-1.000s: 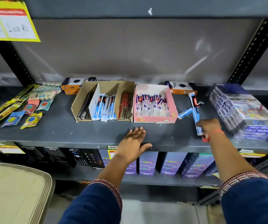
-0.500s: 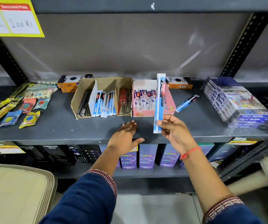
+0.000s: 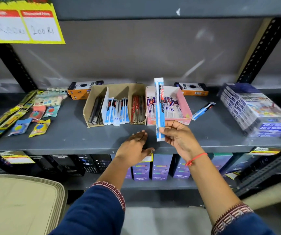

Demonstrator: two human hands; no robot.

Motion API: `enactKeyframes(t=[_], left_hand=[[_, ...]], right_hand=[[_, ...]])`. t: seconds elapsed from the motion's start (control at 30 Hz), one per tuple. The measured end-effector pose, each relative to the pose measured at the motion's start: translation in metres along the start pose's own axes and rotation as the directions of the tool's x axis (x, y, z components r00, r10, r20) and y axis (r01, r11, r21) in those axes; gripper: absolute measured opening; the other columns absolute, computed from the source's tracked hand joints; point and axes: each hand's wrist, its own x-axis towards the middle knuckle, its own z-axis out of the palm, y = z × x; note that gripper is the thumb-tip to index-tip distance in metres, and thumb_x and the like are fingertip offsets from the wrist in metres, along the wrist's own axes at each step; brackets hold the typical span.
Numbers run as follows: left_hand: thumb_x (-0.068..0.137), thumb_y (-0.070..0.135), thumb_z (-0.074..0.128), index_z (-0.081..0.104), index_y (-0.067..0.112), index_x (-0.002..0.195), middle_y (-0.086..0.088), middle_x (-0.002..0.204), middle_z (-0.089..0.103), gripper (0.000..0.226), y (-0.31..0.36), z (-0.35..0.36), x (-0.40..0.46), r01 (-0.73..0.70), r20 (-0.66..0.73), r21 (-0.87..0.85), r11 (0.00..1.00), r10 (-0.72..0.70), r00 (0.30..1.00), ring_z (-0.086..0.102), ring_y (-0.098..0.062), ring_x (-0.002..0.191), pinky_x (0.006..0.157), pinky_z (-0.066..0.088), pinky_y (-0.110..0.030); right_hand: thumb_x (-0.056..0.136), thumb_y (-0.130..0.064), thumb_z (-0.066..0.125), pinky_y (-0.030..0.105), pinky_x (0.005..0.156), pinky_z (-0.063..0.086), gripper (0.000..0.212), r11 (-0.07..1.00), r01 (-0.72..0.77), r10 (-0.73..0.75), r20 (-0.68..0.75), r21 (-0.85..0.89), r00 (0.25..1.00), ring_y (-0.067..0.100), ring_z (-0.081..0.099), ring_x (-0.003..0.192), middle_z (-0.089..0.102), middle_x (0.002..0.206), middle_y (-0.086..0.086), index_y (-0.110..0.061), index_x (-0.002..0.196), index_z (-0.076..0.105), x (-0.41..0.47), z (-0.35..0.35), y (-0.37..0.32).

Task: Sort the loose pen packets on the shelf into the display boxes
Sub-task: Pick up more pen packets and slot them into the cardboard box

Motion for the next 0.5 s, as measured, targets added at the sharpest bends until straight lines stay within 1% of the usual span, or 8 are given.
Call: enactKeyframes(t=[0.13,0.2,0.27,0.37,0.43,0.5], left_hand=[[0.094,0.052,0.031,0.018,0.011,0.144,-0.006,0.155,0.018,0.065,-0.027,-0.005,-0.012,0.059,-0.002,0.003,0.998,-0.059,0.998,0.015,-0.022,0.141,0.112,0.016,-0.034],[0.095,0.051,0.029,0.020,0.012,0.143,-0.007,0.154,0.019,0.063,-0.046,-0.009,-0.019,0.106,-0.021,-0.005,0.994,-0.106,0.994,0.014,-0.022,0.141,0.112,0.017,-0.035],[0.096,0.050,0.028,0.021,0.012,0.143,-0.006,0.154,0.019,0.061,-0.066,-0.011,-0.027,0.161,-0.035,-0.018,0.987,-0.162,0.986,0.013,-0.020,0.141,0.112,0.016,-0.033],[0.097,0.047,0.027,0.023,0.013,0.143,-0.005,0.154,0.021,0.058,-0.097,-0.015,-0.039,0.234,-0.067,-0.020,0.972,-0.235,0.970,0.013,-0.018,0.141,0.112,0.015,-0.033],[0.098,0.043,0.027,0.026,0.012,0.142,-0.006,0.153,0.024,0.054,-0.119,-0.018,-0.044,0.295,-0.104,-0.042,0.955,-0.298,0.949,0.016,-0.019,0.141,0.112,0.015,-0.032],[0.099,0.040,0.030,0.031,0.010,0.140,-0.008,0.151,0.029,0.051,-0.133,-0.020,-0.049,0.331,-0.144,-0.060,0.942,-0.337,0.930,0.021,-0.021,0.139,0.112,0.014,-0.032]], right_hand=[[0.083,0.005,0.061,0.008,0.045,0.049,0.024,0.999,-0.043,0.043,0.005,-0.011,0.999,-0.003,0.064,0.048,0.070,0.052,-0.012,-0.018,0.077,0.062,0.010,0.019,0.005],[0.082,0.006,0.062,0.011,0.045,0.048,0.026,0.997,-0.063,0.062,-0.009,-0.054,0.998,0.003,0.063,0.052,0.070,0.059,-0.008,-0.020,0.078,0.061,0.017,0.034,0.007],[0.081,0.007,0.063,0.012,0.045,0.046,0.028,0.991,-0.071,0.068,-0.028,-0.112,0.997,0.008,0.058,0.057,0.066,0.068,-0.002,-0.021,0.078,0.059,0.025,0.050,0.009],[0.081,0.012,0.060,0.010,0.039,0.045,0.033,0.982,-0.060,0.052,-0.050,-0.179,0.997,0.008,0.055,0.057,0.060,0.068,-0.002,-0.021,0.078,0.057,0.041,0.073,0.012],[0.081,0.014,0.057,0.012,0.041,0.045,0.029,0.974,-0.045,0.037,-0.042,-0.223,0.998,0.009,0.054,0.059,0.057,0.068,-0.002,-0.015,0.085,0.057,0.053,0.090,0.014],[0.082,0.016,0.055,0.017,0.047,0.045,0.032,0.956,-0.029,0.020,-0.036,-0.291,0.999,0.010,0.052,0.060,0.054,0.067,0.001,-0.012,0.100,0.055,0.067,0.107,0.017]])
